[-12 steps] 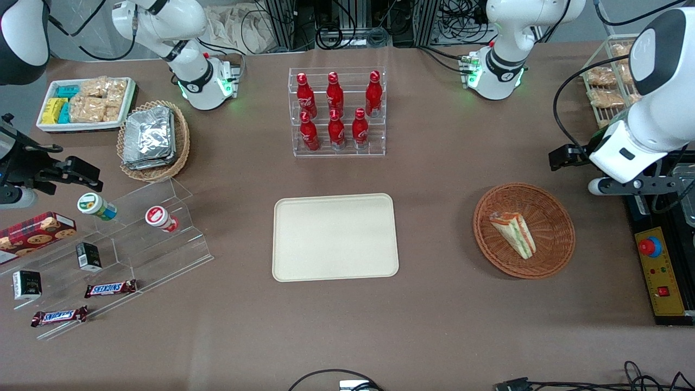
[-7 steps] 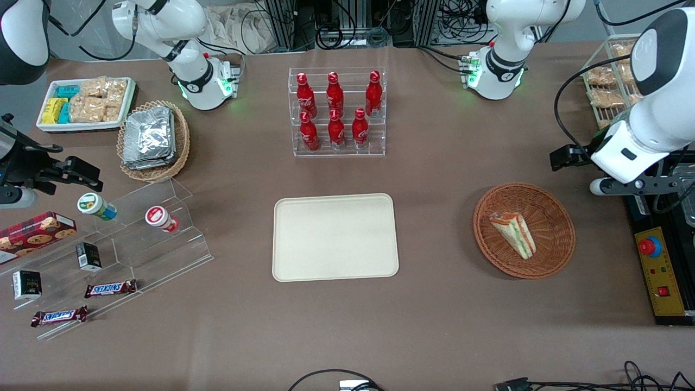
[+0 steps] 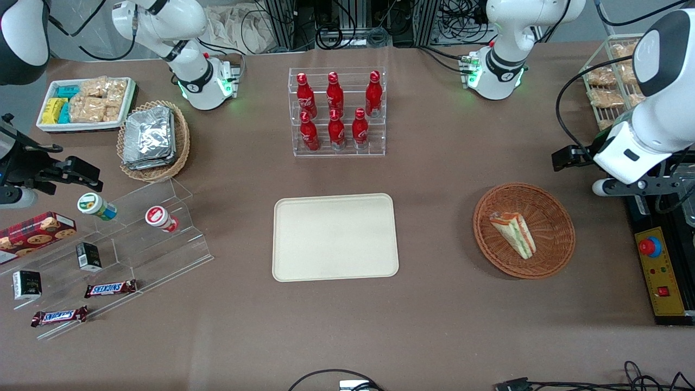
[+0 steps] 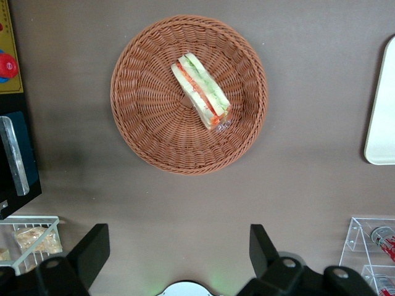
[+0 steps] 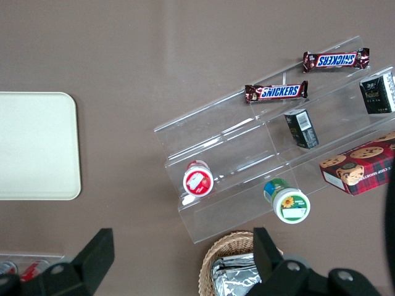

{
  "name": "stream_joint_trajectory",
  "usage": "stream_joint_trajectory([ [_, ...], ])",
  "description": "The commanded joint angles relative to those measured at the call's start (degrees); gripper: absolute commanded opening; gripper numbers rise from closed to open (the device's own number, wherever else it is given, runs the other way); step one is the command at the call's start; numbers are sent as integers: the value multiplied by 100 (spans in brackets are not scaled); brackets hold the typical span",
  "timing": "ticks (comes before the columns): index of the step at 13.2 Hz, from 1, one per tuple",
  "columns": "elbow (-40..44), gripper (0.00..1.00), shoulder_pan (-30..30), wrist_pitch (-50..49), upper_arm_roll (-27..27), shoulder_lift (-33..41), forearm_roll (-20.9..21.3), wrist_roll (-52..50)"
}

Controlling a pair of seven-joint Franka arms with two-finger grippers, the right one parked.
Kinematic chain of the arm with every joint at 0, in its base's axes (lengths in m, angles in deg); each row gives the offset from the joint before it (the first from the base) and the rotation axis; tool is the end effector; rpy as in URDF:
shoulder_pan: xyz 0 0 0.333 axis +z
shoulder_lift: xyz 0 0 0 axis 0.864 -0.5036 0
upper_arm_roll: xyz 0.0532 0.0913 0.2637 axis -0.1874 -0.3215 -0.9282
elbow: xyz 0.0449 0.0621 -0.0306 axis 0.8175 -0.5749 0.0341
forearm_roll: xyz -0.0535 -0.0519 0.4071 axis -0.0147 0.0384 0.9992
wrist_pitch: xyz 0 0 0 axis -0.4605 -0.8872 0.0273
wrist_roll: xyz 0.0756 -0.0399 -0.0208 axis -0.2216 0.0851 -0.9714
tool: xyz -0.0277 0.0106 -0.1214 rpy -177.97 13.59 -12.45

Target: Place sandwich from basket to tray

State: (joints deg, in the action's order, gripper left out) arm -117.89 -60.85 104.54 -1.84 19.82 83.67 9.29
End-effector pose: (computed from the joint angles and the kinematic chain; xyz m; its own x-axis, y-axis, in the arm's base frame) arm 0.5687 -0.0413 0.4900 0.9841 0.0210 -0.1764 0.0143 -0.9991 -0.0396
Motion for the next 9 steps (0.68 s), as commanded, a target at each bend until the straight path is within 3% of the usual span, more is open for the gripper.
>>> stream_joint_trajectory([
  [1, -170, 100, 108, 113, -78, -52, 27, -217],
  [9, -302, 100, 206, 1219, -61, -1149, -69, -1394],
])
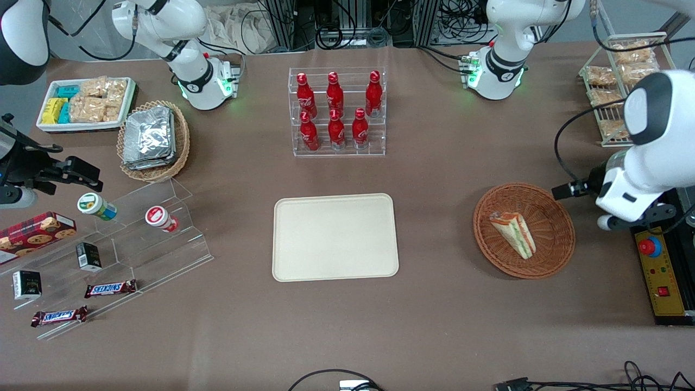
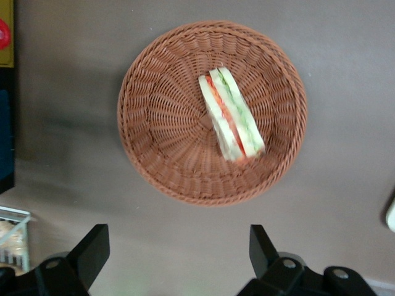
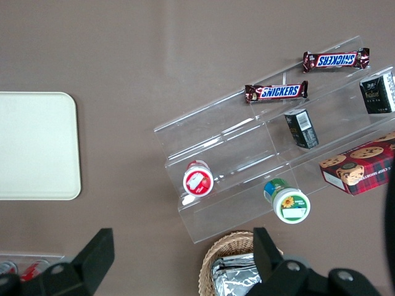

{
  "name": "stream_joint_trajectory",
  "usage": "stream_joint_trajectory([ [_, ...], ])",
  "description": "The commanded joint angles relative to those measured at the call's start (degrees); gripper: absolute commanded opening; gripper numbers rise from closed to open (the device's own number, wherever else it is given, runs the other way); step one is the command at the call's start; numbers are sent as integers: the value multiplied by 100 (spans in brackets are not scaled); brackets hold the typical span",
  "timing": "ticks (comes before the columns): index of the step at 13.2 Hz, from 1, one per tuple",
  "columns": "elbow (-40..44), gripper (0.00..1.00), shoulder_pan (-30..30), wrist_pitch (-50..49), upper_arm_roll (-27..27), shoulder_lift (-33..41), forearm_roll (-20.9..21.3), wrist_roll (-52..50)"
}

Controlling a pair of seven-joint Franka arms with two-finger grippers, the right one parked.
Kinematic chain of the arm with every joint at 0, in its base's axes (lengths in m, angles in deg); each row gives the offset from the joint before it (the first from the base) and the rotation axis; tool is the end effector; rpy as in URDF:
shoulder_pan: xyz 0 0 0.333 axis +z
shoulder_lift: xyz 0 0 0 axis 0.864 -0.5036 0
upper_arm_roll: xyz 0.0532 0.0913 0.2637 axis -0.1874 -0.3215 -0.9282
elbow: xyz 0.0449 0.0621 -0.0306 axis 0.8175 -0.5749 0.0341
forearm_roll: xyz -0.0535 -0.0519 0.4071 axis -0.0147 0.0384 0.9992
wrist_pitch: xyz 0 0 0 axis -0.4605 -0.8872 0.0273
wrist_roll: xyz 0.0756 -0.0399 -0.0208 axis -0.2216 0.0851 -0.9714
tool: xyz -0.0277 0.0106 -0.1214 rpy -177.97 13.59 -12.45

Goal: Place sandwich from basket to tray
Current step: 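Lower the open left gripper over the wrapped sandwich in the basket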

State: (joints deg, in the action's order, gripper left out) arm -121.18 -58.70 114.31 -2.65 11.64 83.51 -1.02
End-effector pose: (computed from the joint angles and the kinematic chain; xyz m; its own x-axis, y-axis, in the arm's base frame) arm 0.5996 -0.0129 0.3896 0.9493 0.2451 -0.1971 0.2360 -0.9693 -0.0690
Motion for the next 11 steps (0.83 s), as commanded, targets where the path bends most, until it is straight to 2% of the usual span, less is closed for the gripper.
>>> stream_joint_trajectory([
  [1, 27, 100, -1, 444, 20, -542, -167, -496],
  [6, 27, 100, -97, 1165, 55, -1342, -282, -1515],
  [9, 1, 100, -115, 1517, 55, -1686, -537, -1578],
  [11, -208, 100, -132, 1797, 55, -1739, -546, -1578],
])
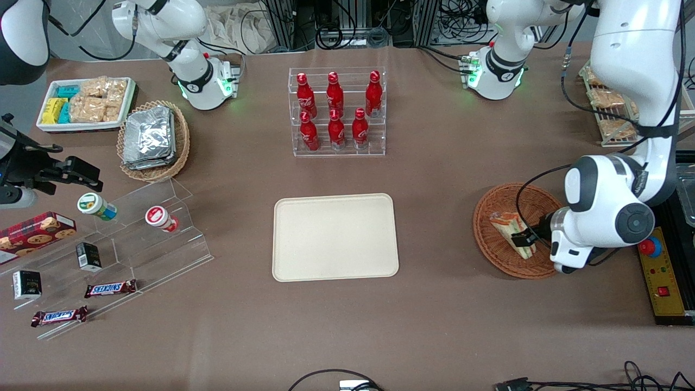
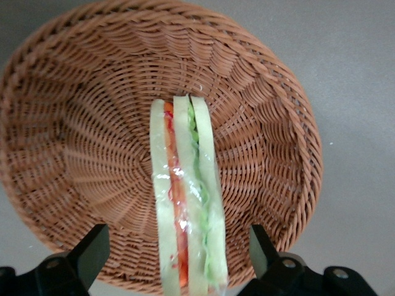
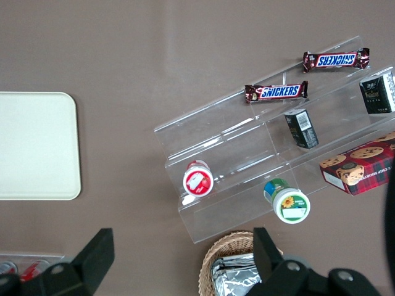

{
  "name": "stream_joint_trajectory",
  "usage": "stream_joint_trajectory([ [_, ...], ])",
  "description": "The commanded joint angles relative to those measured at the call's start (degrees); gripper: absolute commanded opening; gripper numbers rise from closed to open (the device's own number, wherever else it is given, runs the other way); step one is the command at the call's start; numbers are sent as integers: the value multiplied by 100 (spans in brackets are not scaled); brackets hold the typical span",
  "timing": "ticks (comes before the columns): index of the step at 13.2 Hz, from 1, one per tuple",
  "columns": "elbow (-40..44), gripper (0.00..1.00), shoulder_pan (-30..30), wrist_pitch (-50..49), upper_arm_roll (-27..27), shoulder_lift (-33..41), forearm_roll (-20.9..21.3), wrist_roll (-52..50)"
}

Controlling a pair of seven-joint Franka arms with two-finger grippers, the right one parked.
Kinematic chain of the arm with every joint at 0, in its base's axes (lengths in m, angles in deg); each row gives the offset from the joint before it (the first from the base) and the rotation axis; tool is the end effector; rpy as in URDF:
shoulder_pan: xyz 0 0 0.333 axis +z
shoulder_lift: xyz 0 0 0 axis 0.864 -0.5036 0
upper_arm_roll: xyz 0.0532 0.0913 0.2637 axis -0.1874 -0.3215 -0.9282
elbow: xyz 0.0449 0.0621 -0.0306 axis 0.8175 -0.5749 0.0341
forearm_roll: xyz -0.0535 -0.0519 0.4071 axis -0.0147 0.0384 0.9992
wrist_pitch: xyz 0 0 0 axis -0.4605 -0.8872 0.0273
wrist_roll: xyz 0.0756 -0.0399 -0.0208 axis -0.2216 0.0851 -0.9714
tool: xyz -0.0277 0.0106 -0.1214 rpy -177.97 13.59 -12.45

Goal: Place sandwich from basket to tray
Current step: 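Lower the open left gripper over the wrapped sandwich in the basket, then close the left gripper on the sandwich and lift it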

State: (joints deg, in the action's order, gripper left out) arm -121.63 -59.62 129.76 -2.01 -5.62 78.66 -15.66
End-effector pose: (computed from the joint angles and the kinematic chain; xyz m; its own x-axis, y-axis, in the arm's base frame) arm 0.6260 -0.0379 0.2160 0.8380 0.4843 -0.2514 0.4856 -0.8720 -0.0612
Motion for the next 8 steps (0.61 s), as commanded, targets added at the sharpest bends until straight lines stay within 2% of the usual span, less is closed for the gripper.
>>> stream_joint_trajectory([
  [1, -373, 100, -41, 533, -8, -21, -61, -114],
  [4, -788, 99, -41, 1263, -8, -153, -79, -114],
  [5, -823, 82, -41, 1308, -8, -171, -131, -114],
  [6, -815, 33, -50, 1300, -8, -162, -140, -114],
  [7, -798, 3, -50, 1257, 0, -119, -141, -114],
  [8, -780, 0, -50, 1204, 27, -49, -141, -105],
])
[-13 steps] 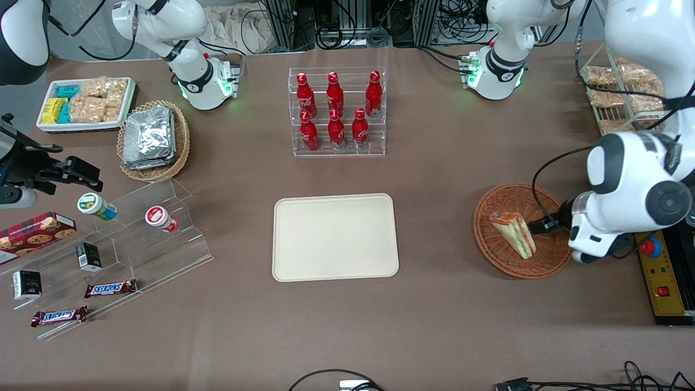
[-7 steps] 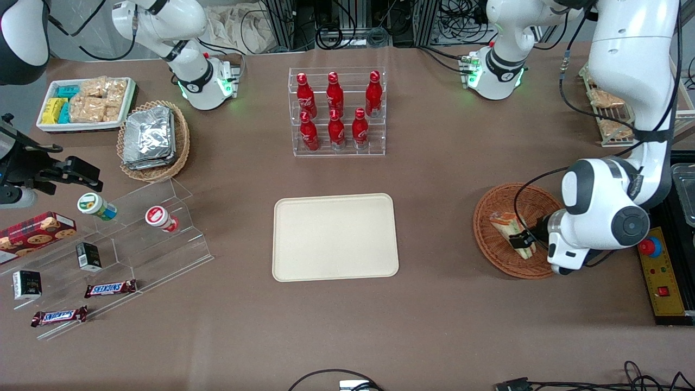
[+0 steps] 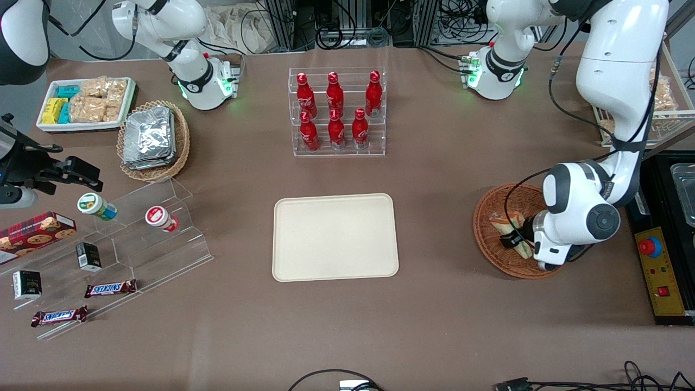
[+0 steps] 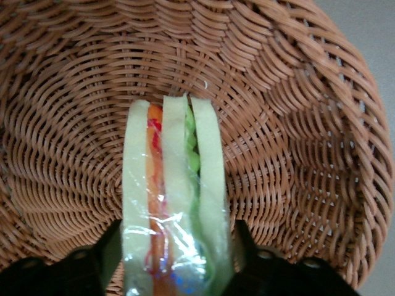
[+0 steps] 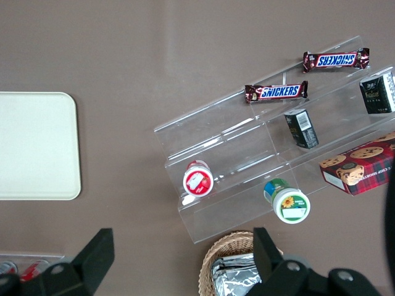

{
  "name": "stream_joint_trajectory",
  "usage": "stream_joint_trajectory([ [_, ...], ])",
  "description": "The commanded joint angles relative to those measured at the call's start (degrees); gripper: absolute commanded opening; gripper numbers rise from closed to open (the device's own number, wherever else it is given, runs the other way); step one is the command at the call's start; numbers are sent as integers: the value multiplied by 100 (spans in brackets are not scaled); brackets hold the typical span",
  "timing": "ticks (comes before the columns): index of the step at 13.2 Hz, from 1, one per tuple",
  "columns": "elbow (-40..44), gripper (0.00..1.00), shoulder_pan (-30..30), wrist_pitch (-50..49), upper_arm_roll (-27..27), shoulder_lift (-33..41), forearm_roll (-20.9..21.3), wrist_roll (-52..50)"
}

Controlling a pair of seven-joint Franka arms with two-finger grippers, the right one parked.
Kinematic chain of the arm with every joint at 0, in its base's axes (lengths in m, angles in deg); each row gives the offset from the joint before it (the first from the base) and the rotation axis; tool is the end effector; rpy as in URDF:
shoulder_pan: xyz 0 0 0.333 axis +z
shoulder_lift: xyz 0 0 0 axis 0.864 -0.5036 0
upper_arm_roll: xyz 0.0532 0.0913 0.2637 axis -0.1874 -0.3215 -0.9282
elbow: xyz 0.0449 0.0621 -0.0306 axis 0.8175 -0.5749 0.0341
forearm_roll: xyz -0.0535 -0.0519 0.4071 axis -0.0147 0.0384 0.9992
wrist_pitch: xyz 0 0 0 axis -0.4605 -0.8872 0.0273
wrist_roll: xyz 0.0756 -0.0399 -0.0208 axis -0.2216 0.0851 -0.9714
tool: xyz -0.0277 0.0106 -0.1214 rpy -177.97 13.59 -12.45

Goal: Place sandwich from basket to tray
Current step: 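Close the left gripper on the sandwich and lift it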

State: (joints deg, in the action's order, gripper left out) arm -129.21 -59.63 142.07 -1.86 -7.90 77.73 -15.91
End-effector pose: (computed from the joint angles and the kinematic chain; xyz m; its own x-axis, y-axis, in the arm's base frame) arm 0.6026 -0.0388 0.1500 0.8347 0.5049 -0.2198 0.5103 -0.8592 -0.0360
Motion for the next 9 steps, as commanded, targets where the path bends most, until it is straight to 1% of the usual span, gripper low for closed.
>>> stream_joint_trajectory([
  [1, -5, 0, -49, -167, 82, 327, -38, -53],
  [3, 223, 0, -49, -649, 135, 539, -29, 17],
  [5, 705, 0, -49, -1334, 363, 645, -21, 43],
  [8, 1793, 0, -75, -2458, 845, 567, 41, 44],
  [9, 2067, 0, -162, -2645, 986, 462, 50, 35],
])
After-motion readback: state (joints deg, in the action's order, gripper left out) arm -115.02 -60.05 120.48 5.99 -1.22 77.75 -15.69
